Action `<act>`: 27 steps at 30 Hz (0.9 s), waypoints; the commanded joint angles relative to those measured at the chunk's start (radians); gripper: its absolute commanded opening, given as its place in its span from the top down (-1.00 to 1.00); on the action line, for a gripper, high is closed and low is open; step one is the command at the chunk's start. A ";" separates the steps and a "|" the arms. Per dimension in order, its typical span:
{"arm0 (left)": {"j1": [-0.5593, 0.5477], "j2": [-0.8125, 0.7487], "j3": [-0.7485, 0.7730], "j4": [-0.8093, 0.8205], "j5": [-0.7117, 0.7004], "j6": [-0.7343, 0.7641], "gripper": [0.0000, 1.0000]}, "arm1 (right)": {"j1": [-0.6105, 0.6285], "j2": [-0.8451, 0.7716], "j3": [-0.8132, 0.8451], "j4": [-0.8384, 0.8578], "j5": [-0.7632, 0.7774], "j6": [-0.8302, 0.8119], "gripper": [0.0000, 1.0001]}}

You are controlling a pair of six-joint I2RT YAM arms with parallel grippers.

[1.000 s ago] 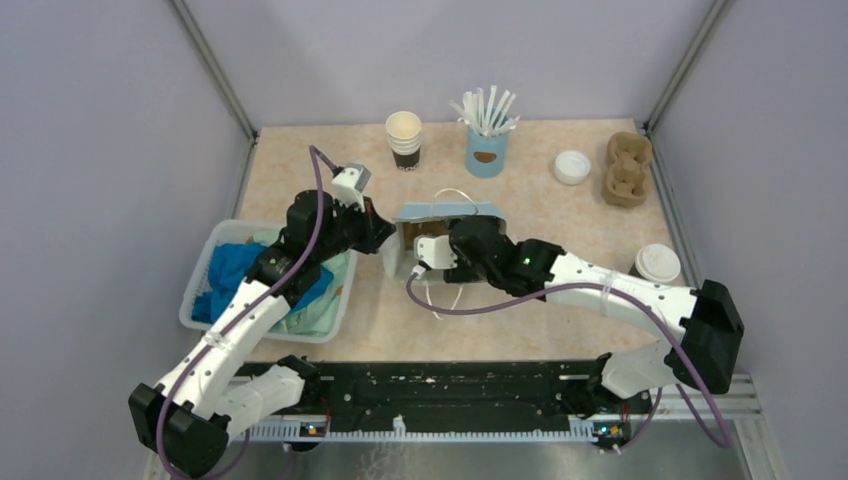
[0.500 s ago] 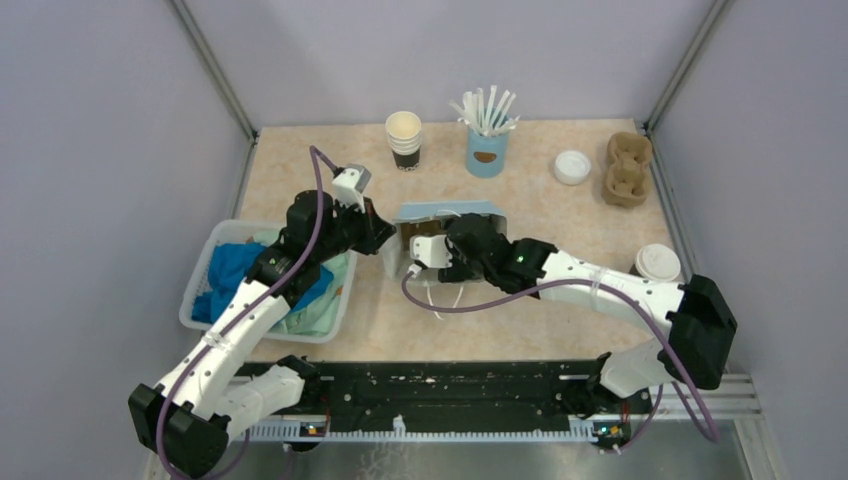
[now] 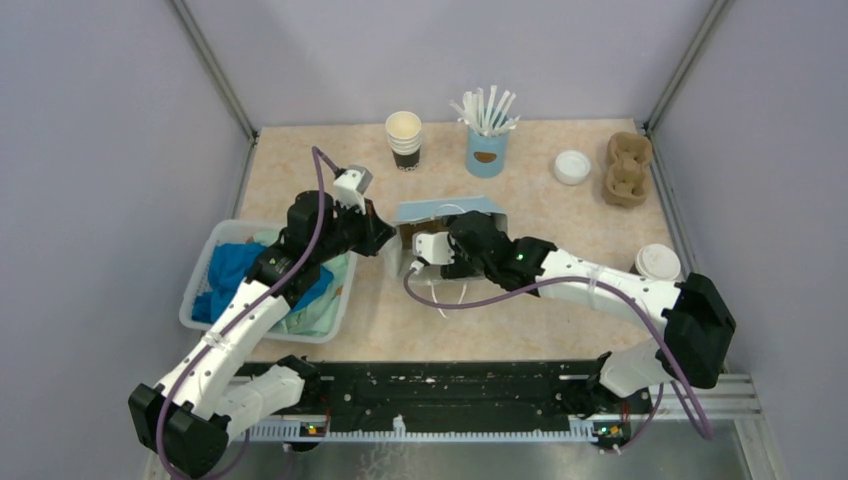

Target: Pack the takeout coffee

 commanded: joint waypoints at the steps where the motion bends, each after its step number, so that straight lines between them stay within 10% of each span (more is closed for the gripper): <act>1: -0.003 -0.010 0.018 -0.007 0.008 0.029 1.00 | -0.021 0.006 0.043 0.022 0.023 0.003 0.10; 27: -0.002 0.022 0.061 -0.048 -0.002 -0.003 1.00 | -0.077 0.074 -0.048 0.326 -0.088 -0.025 0.12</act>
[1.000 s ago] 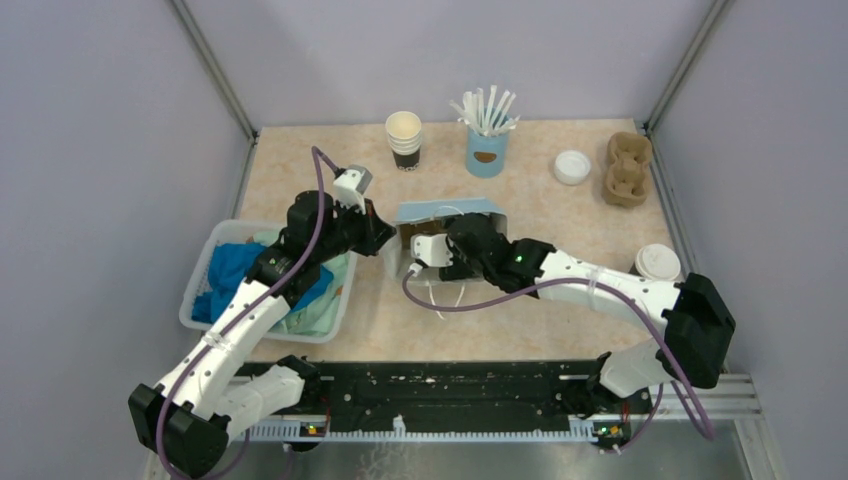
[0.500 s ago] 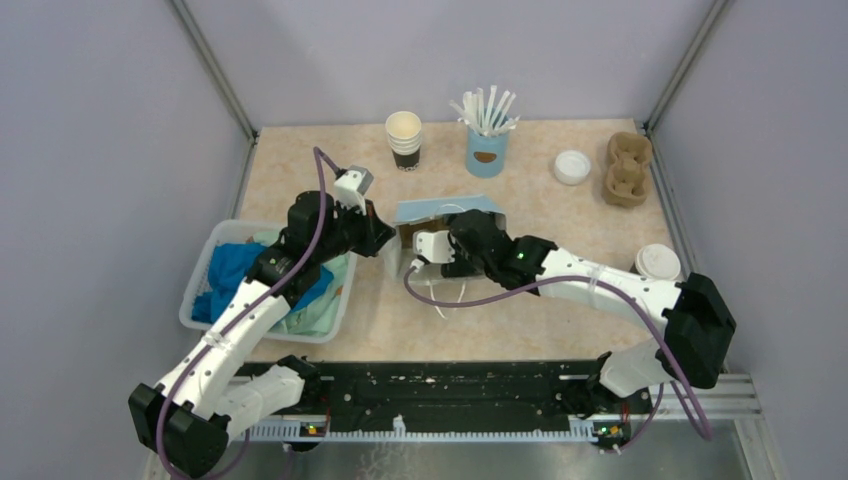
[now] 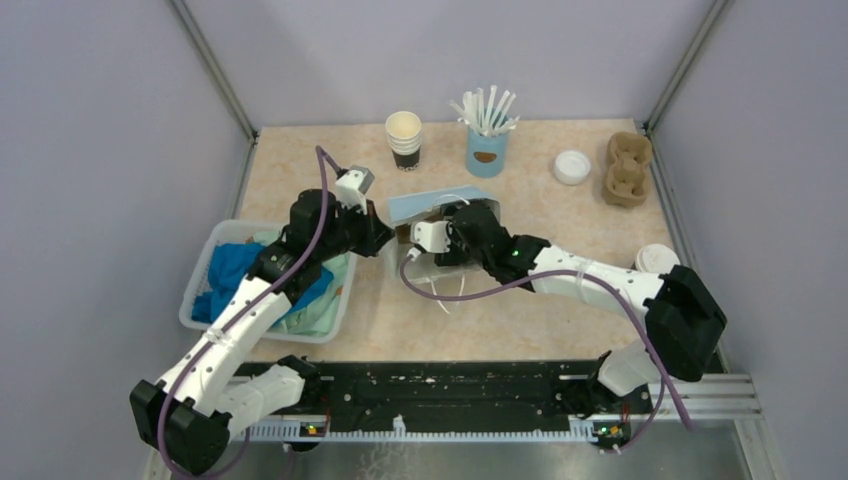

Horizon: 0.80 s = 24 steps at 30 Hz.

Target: Pack the takeout coffee

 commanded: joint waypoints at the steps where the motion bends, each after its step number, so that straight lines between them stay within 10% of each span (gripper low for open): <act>1: -0.002 0.008 0.054 -0.016 0.002 -0.020 1.00 | -0.013 0.035 -0.008 0.130 -0.043 -0.003 0.12; 11: -0.002 0.013 0.094 -0.054 0.003 -0.053 1.00 | -0.014 0.080 -0.007 0.158 -0.073 0.018 0.12; 24: -0.002 0.078 0.263 -0.246 0.077 -0.139 1.00 | -0.003 0.044 0.185 -0.365 -0.194 0.253 0.14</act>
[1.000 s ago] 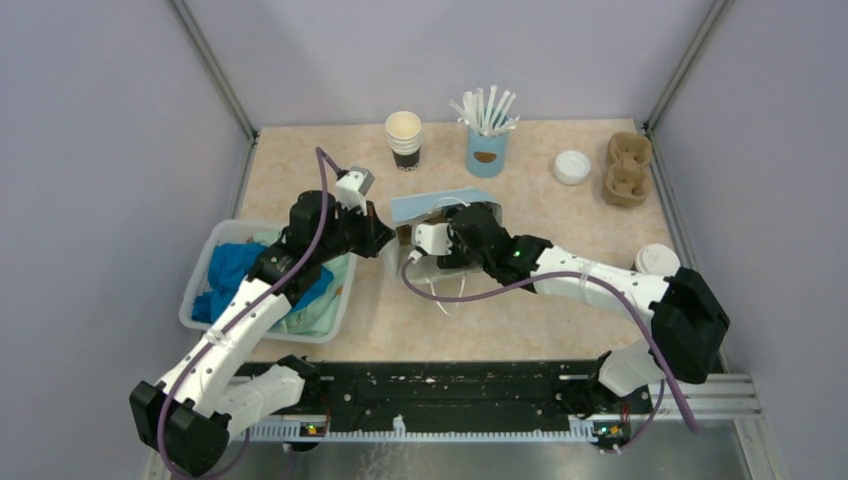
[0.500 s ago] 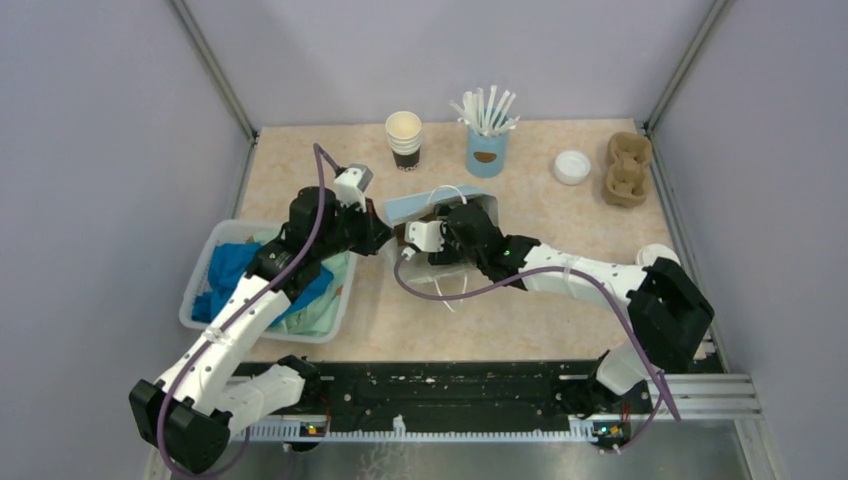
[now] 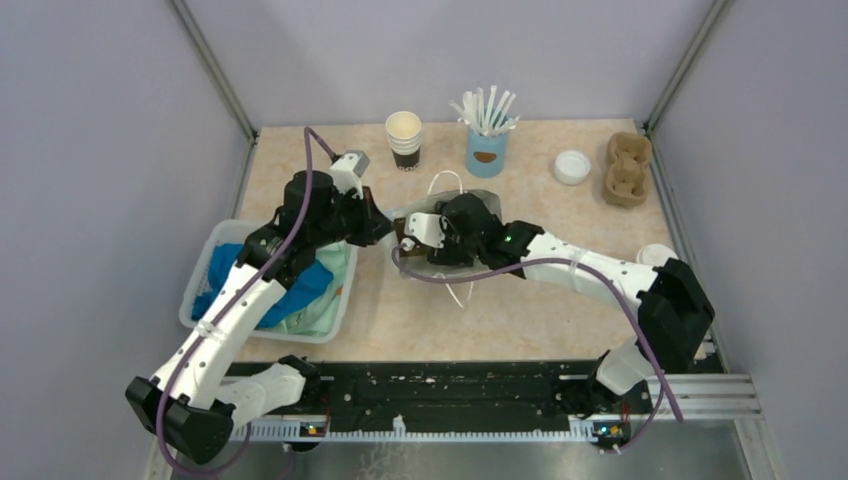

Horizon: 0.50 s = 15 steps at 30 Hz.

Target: Pack the takeout coffee

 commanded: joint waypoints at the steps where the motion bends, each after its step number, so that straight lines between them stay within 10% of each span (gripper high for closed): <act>1: -0.002 0.036 0.084 -0.084 0.087 -0.069 1.00 | 0.011 -0.027 0.075 -0.256 -0.098 0.136 0.14; 15: 0.015 0.214 0.301 -0.406 0.026 -0.128 1.00 | 0.041 0.029 0.200 -0.620 -0.262 0.349 0.11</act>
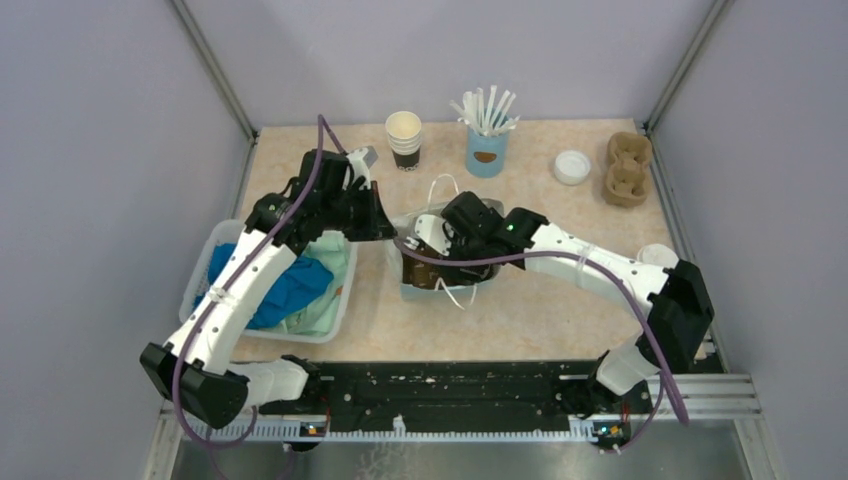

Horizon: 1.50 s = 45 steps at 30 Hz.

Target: Pack the takeout coffee

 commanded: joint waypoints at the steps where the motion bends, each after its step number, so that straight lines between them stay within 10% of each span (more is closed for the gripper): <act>1: 0.010 0.049 0.084 -0.092 -0.045 -0.017 1.00 | 0.019 0.041 0.043 -0.192 -0.125 0.089 0.11; 23: 0.011 0.174 0.192 -0.101 -0.095 0.038 0.86 | -0.020 0.164 -0.120 -0.064 -0.068 0.112 0.12; 36: 0.013 0.184 0.182 -0.073 -0.087 0.049 0.74 | 0.033 0.059 0.195 -0.200 -0.004 0.322 -0.96; 45: 0.012 0.179 0.174 -0.059 -0.068 0.047 0.65 | 0.095 0.040 0.368 -0.337 0.144 0.456 -0.96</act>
